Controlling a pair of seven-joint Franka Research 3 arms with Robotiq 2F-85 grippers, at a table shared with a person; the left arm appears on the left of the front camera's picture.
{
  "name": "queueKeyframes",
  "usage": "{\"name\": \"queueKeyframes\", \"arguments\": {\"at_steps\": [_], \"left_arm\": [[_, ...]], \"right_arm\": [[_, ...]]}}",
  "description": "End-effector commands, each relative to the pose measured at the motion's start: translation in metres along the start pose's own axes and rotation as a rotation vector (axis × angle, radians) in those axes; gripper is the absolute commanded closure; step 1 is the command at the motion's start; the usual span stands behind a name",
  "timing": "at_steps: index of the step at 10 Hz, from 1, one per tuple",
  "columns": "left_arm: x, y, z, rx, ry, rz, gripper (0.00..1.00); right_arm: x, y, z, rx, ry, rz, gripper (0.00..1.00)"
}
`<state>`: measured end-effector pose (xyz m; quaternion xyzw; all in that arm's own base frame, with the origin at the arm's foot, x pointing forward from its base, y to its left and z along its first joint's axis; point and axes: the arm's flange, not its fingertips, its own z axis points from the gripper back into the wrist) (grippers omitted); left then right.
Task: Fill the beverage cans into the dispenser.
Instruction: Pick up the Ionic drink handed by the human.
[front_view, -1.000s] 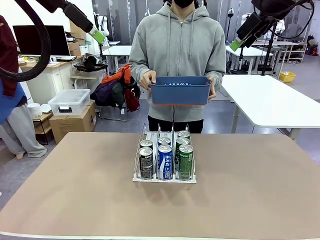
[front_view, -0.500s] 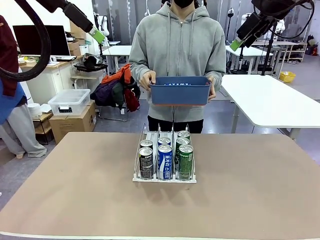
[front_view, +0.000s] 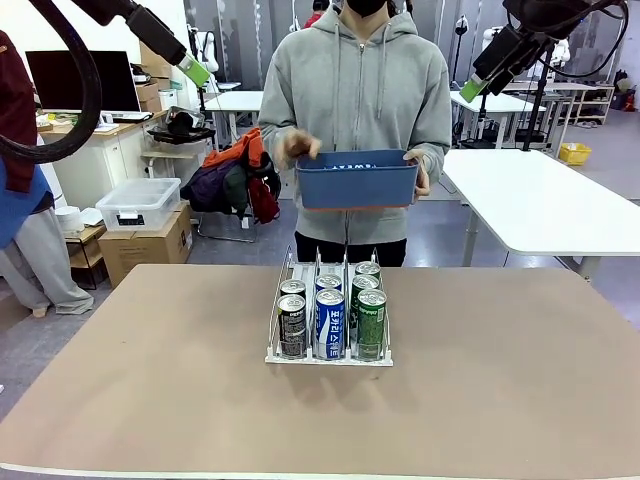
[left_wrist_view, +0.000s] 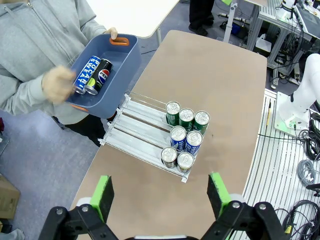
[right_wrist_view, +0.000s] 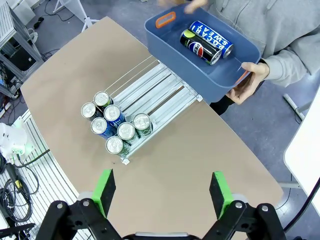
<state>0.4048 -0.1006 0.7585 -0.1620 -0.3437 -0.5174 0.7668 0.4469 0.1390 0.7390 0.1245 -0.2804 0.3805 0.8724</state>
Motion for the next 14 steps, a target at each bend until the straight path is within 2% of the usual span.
{"name": "queueKeyframes", "arguments": {"at_steps": [1,14], "left_arm": [[-0.0017,-0.0018,-0.0001,-0.02,-0.011,0.011,0.0],[-0.0017,-0.0018,-0.0001,-0.02,-0.011,0.011,0.0]], "right_arm": [[-0.0009,0.0007,0.0016,0.005,0.007,0.0,0.0],[-0.0009,0.0007,0.0016,0.005,0.007,0.0,0.0]]}}
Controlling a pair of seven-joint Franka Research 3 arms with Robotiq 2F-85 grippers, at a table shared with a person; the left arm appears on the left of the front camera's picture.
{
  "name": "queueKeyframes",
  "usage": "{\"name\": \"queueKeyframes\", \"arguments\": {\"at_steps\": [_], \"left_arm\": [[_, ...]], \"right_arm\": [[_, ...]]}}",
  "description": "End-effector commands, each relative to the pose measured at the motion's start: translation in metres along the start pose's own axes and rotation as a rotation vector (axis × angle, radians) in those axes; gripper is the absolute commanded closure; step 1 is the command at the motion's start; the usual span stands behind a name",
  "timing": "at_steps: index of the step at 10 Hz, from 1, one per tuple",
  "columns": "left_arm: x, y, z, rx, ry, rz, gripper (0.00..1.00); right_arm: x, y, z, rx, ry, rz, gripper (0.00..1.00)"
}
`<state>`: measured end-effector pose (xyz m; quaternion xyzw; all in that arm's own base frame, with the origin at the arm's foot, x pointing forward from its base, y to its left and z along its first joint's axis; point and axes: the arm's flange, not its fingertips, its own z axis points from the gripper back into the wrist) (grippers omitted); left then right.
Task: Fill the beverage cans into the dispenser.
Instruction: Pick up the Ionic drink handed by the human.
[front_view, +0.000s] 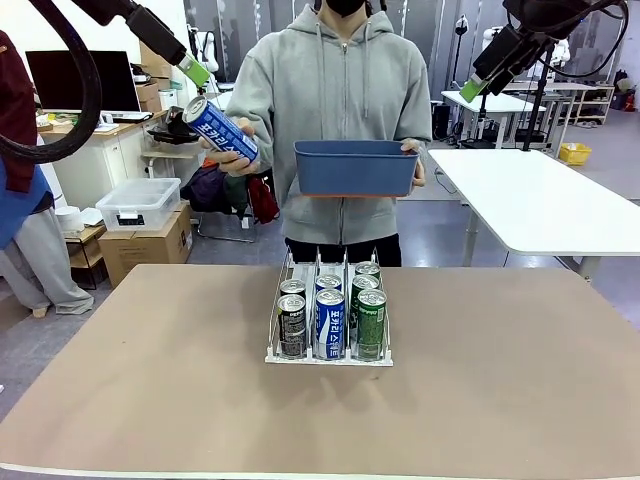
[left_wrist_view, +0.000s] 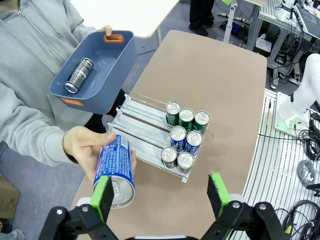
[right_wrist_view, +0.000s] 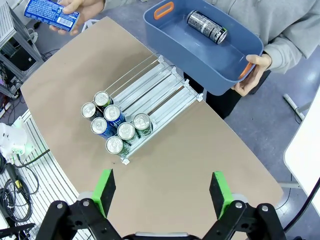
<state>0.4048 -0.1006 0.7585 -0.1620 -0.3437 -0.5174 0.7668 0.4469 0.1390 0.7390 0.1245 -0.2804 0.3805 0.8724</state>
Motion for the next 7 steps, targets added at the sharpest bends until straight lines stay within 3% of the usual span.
{"name": "queueKeyframes", "arguments": {"at_steps": [1,7], "left_arm": [[-0.0017,-0.0018,-0.0001,-0.02,-0.011,0.011,0.0],[-0.0017,-0.0018,-0.0001,-0.02,-0.011,0.011,0.0]], "right_arm": [[-0.0009,0.0007,0.0016,0.005,0.007,0.0,0.0],[-0.0009,0.0007,0.0016,0.005,0.007,0.0,0.0]]}}
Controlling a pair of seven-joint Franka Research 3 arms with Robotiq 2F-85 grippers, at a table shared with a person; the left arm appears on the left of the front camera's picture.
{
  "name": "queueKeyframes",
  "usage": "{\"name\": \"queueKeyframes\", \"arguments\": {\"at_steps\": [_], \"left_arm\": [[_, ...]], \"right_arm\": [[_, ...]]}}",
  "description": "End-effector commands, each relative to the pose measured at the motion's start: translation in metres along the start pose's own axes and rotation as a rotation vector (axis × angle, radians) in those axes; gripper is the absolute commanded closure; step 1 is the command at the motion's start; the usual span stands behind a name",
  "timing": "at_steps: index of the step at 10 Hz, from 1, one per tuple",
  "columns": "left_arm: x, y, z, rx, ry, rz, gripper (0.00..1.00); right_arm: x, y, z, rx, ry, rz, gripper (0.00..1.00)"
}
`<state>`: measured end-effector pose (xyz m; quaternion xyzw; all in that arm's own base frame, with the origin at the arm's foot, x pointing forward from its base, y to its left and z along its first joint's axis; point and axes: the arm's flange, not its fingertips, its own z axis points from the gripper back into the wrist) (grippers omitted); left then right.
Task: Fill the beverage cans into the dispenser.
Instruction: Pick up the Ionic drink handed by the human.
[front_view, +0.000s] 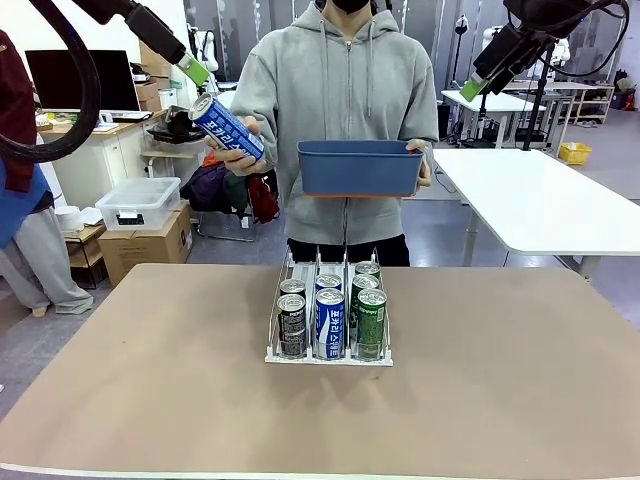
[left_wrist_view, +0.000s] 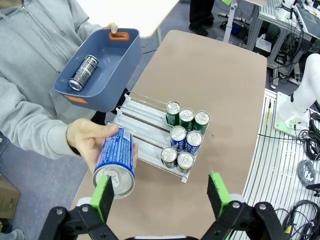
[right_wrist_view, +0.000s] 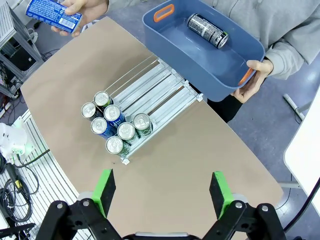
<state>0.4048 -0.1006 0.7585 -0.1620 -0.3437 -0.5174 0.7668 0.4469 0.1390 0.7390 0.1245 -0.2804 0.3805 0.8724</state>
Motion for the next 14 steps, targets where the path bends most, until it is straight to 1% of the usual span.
{"name": "queueKeyframes", "arguments": {"at_steps": [1,4,5,7,8,9,10,11,13,14], "left_arm": [[-0.002,-0.002,0.0,-0.02,-0.011,0.011,0.0],[-0.002,-0.002,0.0,-0.02,-0.011,0.011,0.0],[0.0,0.0,0.0,0.0,0.0,0.0,0.0],[-0.002,0.003,-0.015,0.036,0.033,-0.021,0.0],[-0.005,0.004,-0.015,0.022,0.039,-0.036,0.0],[-0.008,0.005,-0.02,0.034,0.047,-0.035,0.0],[-0.012,0.01,-0.028,0.057,0.044,-0.059,0.0],[-0.017,0.015,-0.031,0.053,0.035,-0.073,0.0],[-0.027,0.012,-0.046,0.068,0.02,-0.01,0.0],[-0.034,0.017,-0.052,0.074,0.008,-0.014,0.0]], "right_arm": [[-0.001,0.001,0.002,0.005,0.007,0.0,0.0],[-0.001,0.001,0.002,0.005,0.007,0.0,0.0],[-0.001,0.001,0.002,0.005,0.007,0.0,0.0],[-0.001,0.001,0.002,0.005,0.007,0.0,0.0],[-0.001,0.001,0.002,0.005,0.007,0.0,0.0],[-0.001,0.001,0.002,0.005,0.007,0.0,0.0],[-0.001,0.001,0.002,0.005,0.007,0.0,0.0],[-0.001,0.001,0.002,0.005,0.007,0.0,0.0],[-0.001,0.001,0.002,0.005,0.007,0.0,0.0],[-0.001,0.001,0.002,0.005,0.007,0.0,0.0]]}}
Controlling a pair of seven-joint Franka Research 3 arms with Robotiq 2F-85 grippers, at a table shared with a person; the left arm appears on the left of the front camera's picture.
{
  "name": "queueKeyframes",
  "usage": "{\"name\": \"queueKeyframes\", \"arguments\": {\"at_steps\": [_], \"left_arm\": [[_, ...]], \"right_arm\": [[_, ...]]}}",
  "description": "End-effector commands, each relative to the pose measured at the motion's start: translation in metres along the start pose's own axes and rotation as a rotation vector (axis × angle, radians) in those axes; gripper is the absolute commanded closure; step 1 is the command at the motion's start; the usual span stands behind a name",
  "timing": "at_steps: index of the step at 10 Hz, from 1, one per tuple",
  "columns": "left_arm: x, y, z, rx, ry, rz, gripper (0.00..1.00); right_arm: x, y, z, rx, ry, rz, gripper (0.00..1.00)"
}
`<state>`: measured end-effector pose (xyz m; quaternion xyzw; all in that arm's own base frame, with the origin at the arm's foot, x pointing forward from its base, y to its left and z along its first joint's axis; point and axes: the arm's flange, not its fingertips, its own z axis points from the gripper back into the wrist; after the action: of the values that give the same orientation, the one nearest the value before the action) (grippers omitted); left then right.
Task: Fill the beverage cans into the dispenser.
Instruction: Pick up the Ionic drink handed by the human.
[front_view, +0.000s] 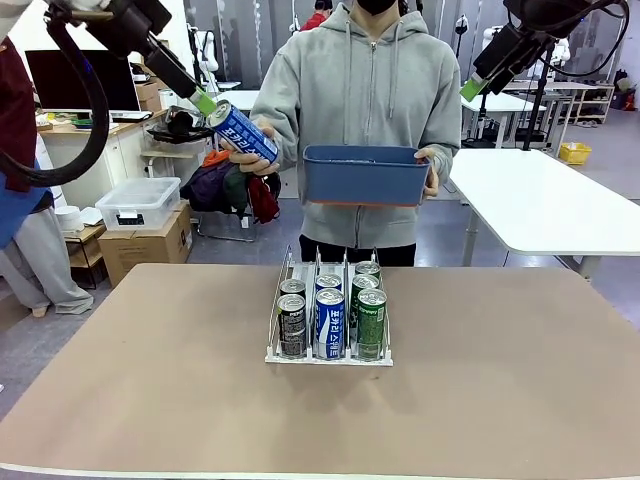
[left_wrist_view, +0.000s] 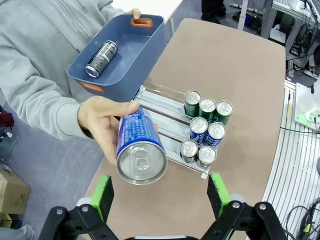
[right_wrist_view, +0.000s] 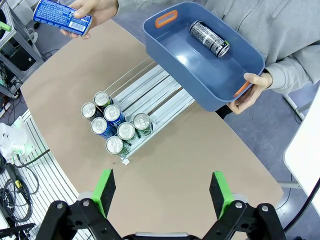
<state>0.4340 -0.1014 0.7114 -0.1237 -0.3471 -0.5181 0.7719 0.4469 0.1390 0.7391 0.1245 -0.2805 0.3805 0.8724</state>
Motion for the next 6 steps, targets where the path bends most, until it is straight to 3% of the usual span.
{"name": "queueKeyframes", "arguments": {"at_steps": [1,6], "left_arm": [[-0.01,0.0,-0.013,0.024,-0.044,0.002,0.0],[-0.019,0.01,-0.035,0.084,-0.091,0.011,0.0]], "right_arm": [[-0.001,0.001,0.001,0.005,0.007,0.0,0.0],[-0.001,0.001,0.001,0.005,0.007,0.0,0.0]]}}
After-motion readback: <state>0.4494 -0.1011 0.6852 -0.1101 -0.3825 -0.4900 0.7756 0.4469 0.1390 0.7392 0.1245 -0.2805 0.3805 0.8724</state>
